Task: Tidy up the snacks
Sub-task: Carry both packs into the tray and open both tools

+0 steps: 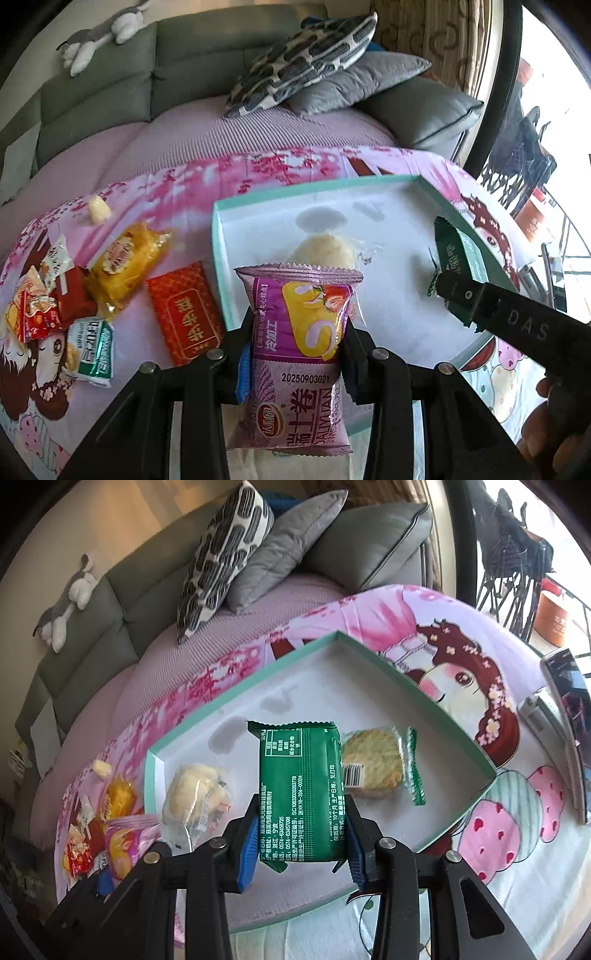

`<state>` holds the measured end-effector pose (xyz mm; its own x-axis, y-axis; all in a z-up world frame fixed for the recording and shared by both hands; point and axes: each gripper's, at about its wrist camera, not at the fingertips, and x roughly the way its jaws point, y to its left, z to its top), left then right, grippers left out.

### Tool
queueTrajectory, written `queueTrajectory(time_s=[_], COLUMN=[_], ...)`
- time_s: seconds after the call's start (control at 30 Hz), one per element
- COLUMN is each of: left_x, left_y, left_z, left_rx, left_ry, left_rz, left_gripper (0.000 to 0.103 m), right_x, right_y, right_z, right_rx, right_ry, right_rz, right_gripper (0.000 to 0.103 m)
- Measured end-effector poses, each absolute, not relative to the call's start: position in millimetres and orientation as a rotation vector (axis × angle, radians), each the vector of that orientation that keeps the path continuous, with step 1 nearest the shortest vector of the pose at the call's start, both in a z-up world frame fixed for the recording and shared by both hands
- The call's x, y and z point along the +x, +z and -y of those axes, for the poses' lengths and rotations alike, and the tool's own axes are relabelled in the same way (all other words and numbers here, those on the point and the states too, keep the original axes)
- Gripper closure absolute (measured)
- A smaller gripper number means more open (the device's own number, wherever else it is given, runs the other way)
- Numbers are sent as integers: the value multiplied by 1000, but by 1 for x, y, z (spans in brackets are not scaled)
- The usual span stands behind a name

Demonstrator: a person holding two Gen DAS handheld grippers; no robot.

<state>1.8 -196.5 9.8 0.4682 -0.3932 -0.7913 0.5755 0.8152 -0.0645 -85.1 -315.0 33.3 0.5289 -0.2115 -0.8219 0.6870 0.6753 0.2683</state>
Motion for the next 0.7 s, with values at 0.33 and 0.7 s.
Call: queueTrajectory(time_s=[0.33,0.7], left_x=[8,18], left_y=[-9,-27], left_z=[216,221], left_rx=[255,257], left_ry=[-612,-598], left_rz=[-953,-1010], left_gripper=[63,62], right_x=[-71,-60], right_y=[11,-8], right_z=[315,311], right_rx=[633,622], right_ry=[-567,-560], right_rz=[-929,-981], right_gripper=[60,60])
